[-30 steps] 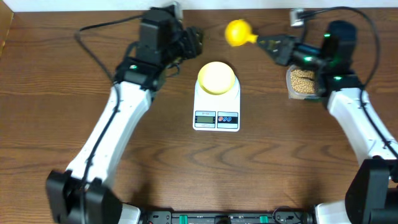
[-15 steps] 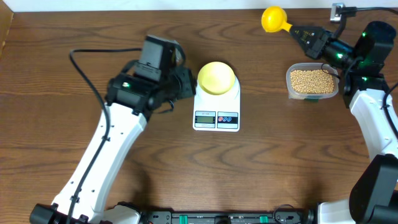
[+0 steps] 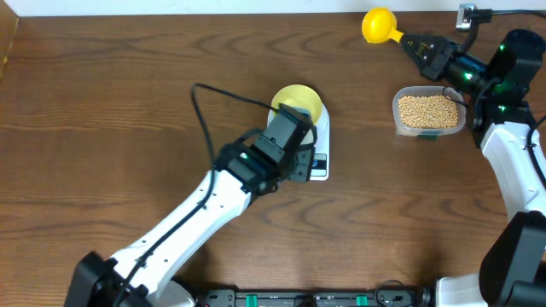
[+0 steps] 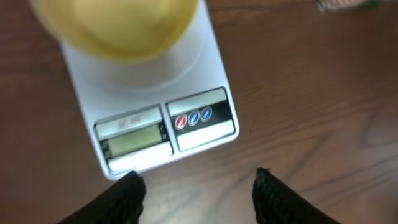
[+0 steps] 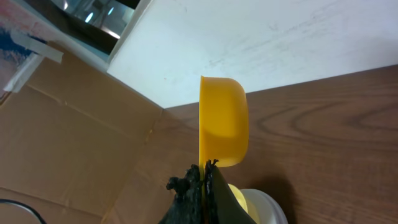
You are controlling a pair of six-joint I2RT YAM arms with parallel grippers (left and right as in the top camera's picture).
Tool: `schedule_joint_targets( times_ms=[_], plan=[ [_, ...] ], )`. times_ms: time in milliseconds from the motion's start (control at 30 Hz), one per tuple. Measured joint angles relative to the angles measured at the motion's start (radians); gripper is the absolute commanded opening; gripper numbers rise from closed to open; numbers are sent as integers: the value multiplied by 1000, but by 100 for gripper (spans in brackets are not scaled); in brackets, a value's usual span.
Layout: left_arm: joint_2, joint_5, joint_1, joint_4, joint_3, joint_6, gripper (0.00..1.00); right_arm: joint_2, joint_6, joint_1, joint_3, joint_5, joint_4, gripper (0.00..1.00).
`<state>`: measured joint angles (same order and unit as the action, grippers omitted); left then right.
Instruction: Scoop item into bowl and weigh 50g on scale
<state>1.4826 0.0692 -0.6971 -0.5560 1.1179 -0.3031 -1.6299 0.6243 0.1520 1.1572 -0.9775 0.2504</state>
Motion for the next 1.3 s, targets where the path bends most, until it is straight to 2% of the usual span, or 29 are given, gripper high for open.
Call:
schedule_joint_targets(
  times_ms=[133, 333, 667, 833, 967, 1100, 1233, 1300],
  plan=[
    [73, -5, -13, 68, -7, 153, 61, 0, 0, 0, 0, -6, 0, 1],
    [122, -14, -13, 93, -12, 249, 61, 0, 0, 0, 0, -11, -3, 1],
    [122, -77, 3, 22, -12, 278, 61, 0, -1, 37, 0, 1, -34, 1],
    [122, -97, 47, 27, -12, 278, 61, 0, 7, 49, 2, 76, -209, 1],
    [122, -100, 49, 42, -12, 278, 61, 0, 7, 81, 2, 116, -277, 1],
    [122, -98, 49, 121, -12, 267, 61, 0, 3, 111, 2, 150, -276, 1],
    [122, -67, 49, 129, -12, 251, 60, 0, -23, 112, 2, 190, -266, 1],
    [122, -45, 48, 115, -12, 249, 55, 0, -43, 108, 2, 205, -264, 1]
  ],
)
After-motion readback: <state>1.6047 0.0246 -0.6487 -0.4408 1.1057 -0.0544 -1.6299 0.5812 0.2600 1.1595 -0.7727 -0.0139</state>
